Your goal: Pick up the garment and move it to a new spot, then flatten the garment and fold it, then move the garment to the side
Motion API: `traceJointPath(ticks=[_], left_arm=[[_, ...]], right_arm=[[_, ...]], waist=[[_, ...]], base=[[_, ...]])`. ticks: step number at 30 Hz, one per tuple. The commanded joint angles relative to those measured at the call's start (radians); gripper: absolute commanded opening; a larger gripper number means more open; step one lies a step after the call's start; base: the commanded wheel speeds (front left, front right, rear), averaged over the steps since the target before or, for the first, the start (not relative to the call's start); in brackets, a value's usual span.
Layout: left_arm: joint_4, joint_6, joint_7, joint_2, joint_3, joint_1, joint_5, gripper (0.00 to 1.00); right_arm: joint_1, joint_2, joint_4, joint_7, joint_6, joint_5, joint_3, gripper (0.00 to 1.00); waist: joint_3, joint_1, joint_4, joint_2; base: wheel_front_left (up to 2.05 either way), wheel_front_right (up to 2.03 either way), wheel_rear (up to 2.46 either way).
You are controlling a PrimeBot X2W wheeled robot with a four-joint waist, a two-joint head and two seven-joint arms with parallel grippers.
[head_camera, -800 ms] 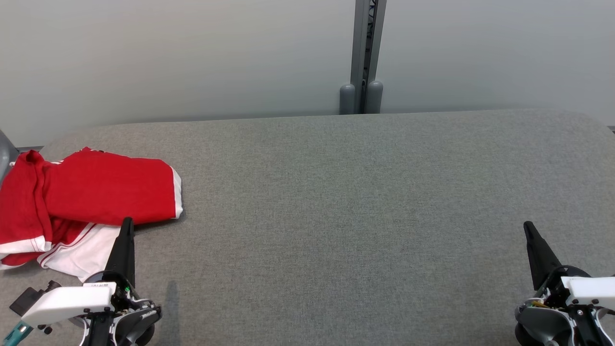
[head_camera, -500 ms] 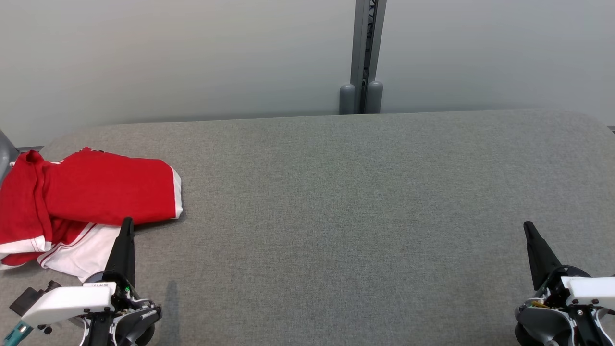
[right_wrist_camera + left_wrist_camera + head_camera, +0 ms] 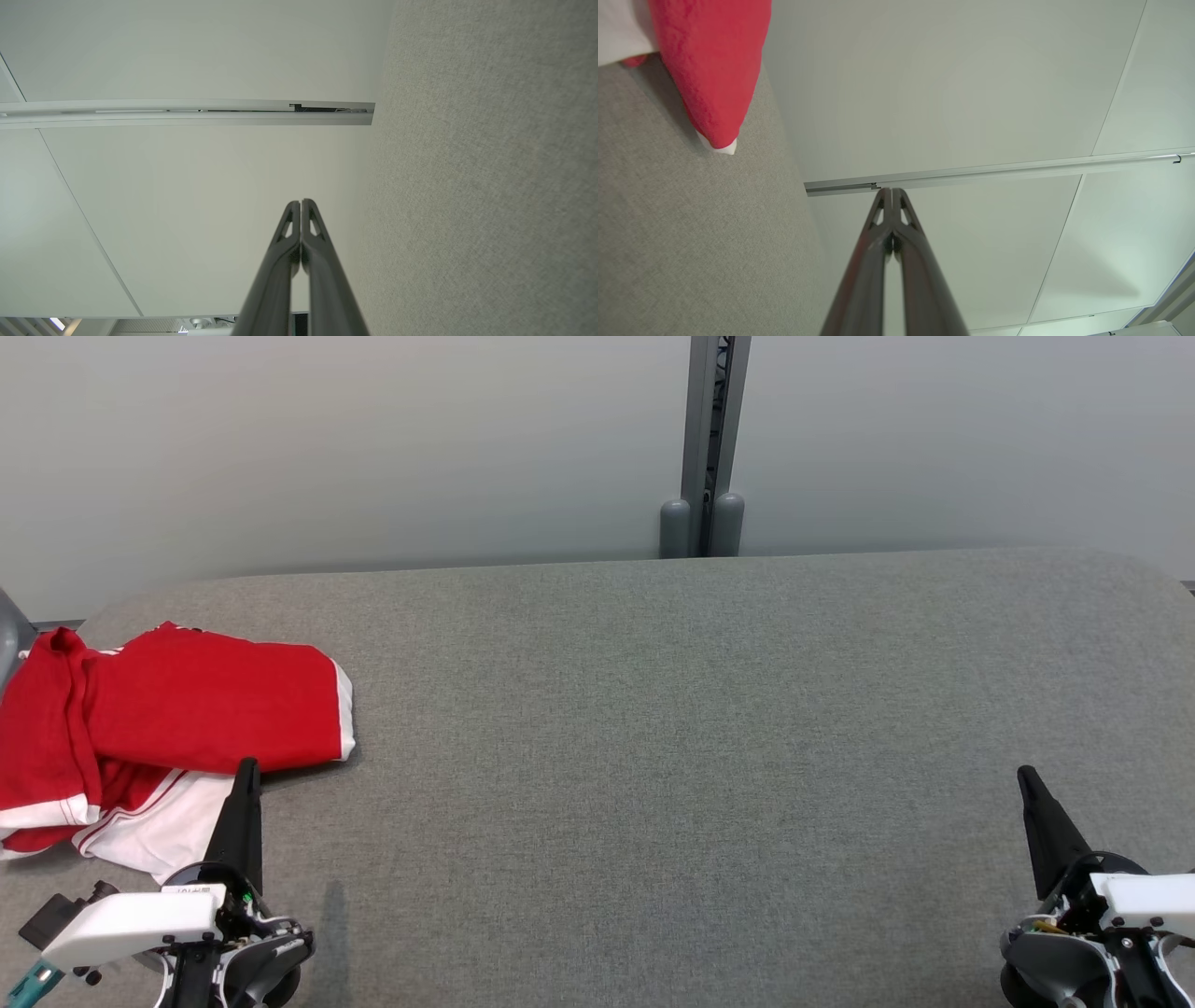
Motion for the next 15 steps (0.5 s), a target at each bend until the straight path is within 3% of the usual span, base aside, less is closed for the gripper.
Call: traceJointPath(ticks=[1,15], left_arm=[[0.0,-0.003,0.003,0.005,0.004,-0.012,0.0,0.0],[0.0,-0.003,0.003,0.006,0.004,-0.012,0.0,0.0]], right_arm=[[-0.005,-0.009,0.002,0.003,0.0,0.002,0.001,0.0],[-0.005,-0.009,0.002,0.002,0.0,0.002,0.001,0.0]], waist=[[0.0,0.0,0.0,0.0],[0.0,0.0,0.0,0.0]], base=[[0.0,0.0,0.0],[0.0,0.0,0.0]])
